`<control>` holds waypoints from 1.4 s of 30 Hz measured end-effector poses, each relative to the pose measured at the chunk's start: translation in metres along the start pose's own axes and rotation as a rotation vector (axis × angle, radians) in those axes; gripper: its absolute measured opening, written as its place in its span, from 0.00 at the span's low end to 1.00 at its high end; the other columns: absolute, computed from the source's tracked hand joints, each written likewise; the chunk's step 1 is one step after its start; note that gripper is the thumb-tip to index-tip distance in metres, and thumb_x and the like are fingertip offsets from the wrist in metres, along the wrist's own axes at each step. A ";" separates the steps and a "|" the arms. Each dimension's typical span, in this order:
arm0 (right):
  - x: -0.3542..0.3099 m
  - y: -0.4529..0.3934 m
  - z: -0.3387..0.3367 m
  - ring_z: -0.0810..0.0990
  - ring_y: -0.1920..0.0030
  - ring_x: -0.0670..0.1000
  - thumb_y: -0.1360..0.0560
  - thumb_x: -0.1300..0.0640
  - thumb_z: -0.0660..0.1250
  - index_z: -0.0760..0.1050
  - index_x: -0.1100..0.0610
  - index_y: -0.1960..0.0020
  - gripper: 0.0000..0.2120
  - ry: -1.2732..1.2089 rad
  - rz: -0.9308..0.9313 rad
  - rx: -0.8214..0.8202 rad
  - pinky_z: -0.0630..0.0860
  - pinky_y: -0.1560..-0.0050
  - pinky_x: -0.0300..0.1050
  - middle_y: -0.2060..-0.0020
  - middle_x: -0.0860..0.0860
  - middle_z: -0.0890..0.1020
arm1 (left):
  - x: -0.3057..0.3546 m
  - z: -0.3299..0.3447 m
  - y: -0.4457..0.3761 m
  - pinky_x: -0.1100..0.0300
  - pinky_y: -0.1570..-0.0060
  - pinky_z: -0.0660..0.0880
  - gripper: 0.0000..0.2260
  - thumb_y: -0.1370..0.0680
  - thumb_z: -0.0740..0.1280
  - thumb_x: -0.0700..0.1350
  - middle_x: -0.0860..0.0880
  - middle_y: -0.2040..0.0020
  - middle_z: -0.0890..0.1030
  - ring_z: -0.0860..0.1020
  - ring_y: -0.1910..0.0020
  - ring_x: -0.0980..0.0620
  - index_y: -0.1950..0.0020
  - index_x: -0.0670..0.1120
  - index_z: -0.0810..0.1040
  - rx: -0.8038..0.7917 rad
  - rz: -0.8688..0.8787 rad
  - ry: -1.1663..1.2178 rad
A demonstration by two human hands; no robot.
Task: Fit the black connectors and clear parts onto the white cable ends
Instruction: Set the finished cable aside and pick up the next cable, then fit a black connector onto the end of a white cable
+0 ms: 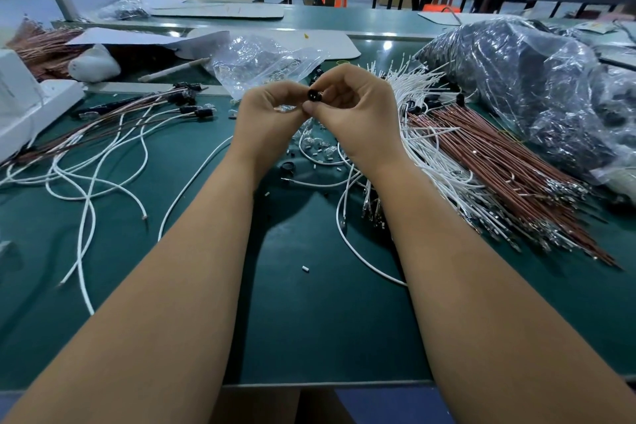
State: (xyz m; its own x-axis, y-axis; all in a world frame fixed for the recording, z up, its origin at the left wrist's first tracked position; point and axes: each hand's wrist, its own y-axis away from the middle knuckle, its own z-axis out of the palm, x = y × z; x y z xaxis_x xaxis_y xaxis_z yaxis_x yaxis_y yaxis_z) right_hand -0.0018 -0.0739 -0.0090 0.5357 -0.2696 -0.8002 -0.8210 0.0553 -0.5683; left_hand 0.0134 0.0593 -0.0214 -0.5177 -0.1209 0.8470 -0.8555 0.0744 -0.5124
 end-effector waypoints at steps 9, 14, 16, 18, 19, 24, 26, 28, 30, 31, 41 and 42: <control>0.001 0.000 -0.001 0.80 0.60 0.59 0.32 0.70 0.73 0.79 0.60 0.57 0.08 0.023 -0.014 -0.002 0.79 0.56 0.51 0.63 0.59 0.82 | 0.001 -0.001 -0.001 0.67 0.54 0.73 0.05 0.28 0.73 0.35 0.51 0.61 0.81 0.77 0.60 0.60 0.56 0.45 0.82 0.082 -0.013 -0.065; 0.002 -0.002 -0.002 0.80 0.63 0.50 0.30 0.67 0.72 0.79 0.59 0.56 0.06 0.063 0.027 0.042 0.78 0.60 0.41 0.64 0.52 0.82 | 0.000 -0.002 -0.001 0.69 0.53 0.72 0.04 0.27 0.74 0.41 0.50 0.58 0.83 0.78 0.59 0.61 0.53 0.44 0.83 0.056 -0.001 -0.181; 0.002 -0.003 -0.003 0.79 0.64 0.48 0.29 0.66 0.72 0.78 0.59 0.55 0.05 0.030 0.076 0.072 0.78 0.61 0.41 0.65 0.51 0.81 | 0.000 -0.002 -0.002 0.67 0.51 0.74 0.06 0.26 0.73 0.41 0.45 0.55 0.84 0.79 0.56 0.58 0.51 0.41 0.83 0.038 -0.004 -0.216; 0.003 -0.004 -0.005 0.79 0.64 0.49 0.29 0.66 0.71 0.78 0.59 0.55 0.05 -0.026 0.132 0.078 0.79 0.60 0.43 0.64 0.52 0.81 | 0.000 -0.001 -0.002 0.66 0.50 0.74 0.07 0.26 0.73 0.41 0.45 0.55 0.83 0.78 0.55 0.56 0.50 0.40 0.83 0.031 -0.011 -0.226; 0.003 -0.004 -0.005 0.79 0.64 0.49 0.29 0.66 0.71 0.78 0.59 0.56 0.05 -0.042 0.155 0.071 0.79 0.60 0.44 0.64 0.52 0.81 | 0.000 0.000 -0.002 0.67 0.51 0.74 0.06 0.26 0.73 0.41 0.45 0.56 0.83 0.78 0.56 0.56 0.51 0.41 0.83 0.031 -0.011 -0.228; 0.004 -0.004 -0.004 0.78 0.65 0.46 0.28 0.61 0.73 0.78 0.55 0.59 0.05 -0.033 0.193 0.038 0.78 0.61 0.41 0.66 0.50 0.81 | 0.003 0.001 -0.001 0.72 0.57 0.73 0.04 0.26 0.73 0.40 0.49 0.60 0.82 0.77 0.63 0.64 0.53 0.43 0.83 0.046 0.001 -0.234; 0.005 -0.004 -0.003 0.77 0.67 0.44 0.29 0.60 0.74 0.77 0.54 0.60 0.06 0.001 0.175 0.031 0.76 0.62 0.40 0.68 0.48 0.80 | 0.003 0.000 -0.001 0.72 0.57 0.73 0.04 0.26 0.73 0.39 0.49 0.60 0.82 0.77 0.63 0.65 0.52 0.44 0.83 0.048 0.002 -0.245; 0.006 -0.004 -0.003 0.77 0.67 0.45 0.29 0.62 0.75 0.77 0.54 0.61 0.08 0.032 0.162 0.024 0.76 0.62 0.41 0.68 0.49 0.80 | 0.002 0.000 -0.001 0.71 0.58 0.73 0.04 0.26 0.72 0.40 0.48 0.60 0.82 0.77 0.63 0.63 0.52 0.42 0.84 0.043 -0.011 -0.260; 0.007 -0.005 -0.004 0.77 0.66 0.46 0.29 0.62 0.74 0.77 0.53 0.61 0.08 0.044 0.164 0.031 0.77 0.60 0.44 0.67 0.50 0.80 | 0.001 0.000 -0.001 0.71 0.58 0.73 0.04 0.25 0.72 0.40 0.48 0.59 0.83 0.77 0.62 0.62 0.52 0.41 0.84 0.034 -0.030 -0.275; 0.008 -0.005 -0.004 0.78 0.66 0.47 0.29 0.62 0.74 0.77 0.53 0.61 0.08 0.045 0.168 0.036 0.78 0.60 0.44 0.67 0.50 0.80 | 0.000 0.000 -0.001 0.71 0.58 0.73 0.05 0.25 0.72 0.41 0.48 0.59 0.83 0.78 0.62 0.61 0.52 0.41 0.84 0.035 -0.036 -0.287; 0.012 -0.004 -0.006 0.77 0.68 0.45 0.28 0.64 0.73 0.78 0.55 0.61 0.07 -0.015 0.245 -0.041 0.77 0.61 0.42 0.69 0.49 0.80 | 0.000 0.004 0.001 0.67 0.56 0.73 0.03 0.25 0.71 0.39 0.47 0.59 0.81 0.77 0.59 0.55 0.54 0.41 0.83 0.036 -0.044 -0.325; 0.012 -0.003 -0.006 0.77 0.68 0.45 0.28 0.64 0.73 0.77 0.55 0.61 0.07 -0.012 0.245 -0.049 0.77 0.62 0.41 0.69 0.49 0.79 | -0.001 0.005 0.001 0.68 0.56 0.72 0.03 0.25 0.71 0.39 0.48 0.59 0.81 0.77 0.58 0.55 0.54 0.41 0.83 0.038 -0.040 -0.325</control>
State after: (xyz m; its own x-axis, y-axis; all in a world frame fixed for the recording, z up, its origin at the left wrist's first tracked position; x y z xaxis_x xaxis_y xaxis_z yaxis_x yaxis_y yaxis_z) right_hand 0.0060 -0.0830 -0.0151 0.3214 -0.2424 -0.9154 -0.9351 0.0713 -0.3472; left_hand 0.0129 0.0548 -0.0231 -0.4515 -0.4329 0.7802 -0.8716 0.0268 -0.4895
